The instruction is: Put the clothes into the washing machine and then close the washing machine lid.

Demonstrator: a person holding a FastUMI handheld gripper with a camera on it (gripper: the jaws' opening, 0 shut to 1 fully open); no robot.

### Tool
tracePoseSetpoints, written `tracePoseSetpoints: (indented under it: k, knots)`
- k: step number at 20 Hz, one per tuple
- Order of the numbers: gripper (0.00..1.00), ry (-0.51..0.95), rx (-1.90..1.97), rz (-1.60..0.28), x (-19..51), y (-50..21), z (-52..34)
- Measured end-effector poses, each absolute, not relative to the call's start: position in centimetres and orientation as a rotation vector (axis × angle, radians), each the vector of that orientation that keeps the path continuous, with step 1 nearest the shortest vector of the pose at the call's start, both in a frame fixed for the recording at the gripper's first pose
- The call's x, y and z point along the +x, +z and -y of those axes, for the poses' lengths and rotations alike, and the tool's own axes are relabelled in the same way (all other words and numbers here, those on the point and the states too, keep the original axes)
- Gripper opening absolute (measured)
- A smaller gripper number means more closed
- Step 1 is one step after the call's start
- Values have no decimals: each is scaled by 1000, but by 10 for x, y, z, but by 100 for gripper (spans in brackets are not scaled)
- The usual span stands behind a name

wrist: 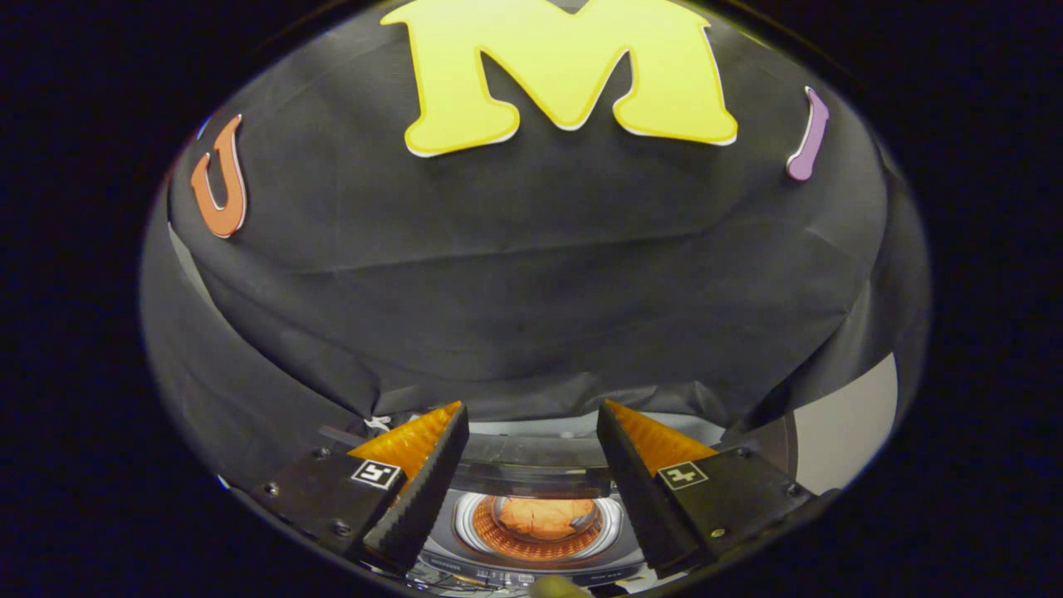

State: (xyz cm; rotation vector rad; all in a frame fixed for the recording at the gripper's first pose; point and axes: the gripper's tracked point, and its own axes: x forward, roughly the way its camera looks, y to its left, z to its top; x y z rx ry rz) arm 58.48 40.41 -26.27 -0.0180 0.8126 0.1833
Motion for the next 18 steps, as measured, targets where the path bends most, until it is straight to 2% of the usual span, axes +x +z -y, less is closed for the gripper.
tracePoseSetpoints:
  k: [18]
  knots:
    - [98, 188, -1, -847, 575, -288, -391]
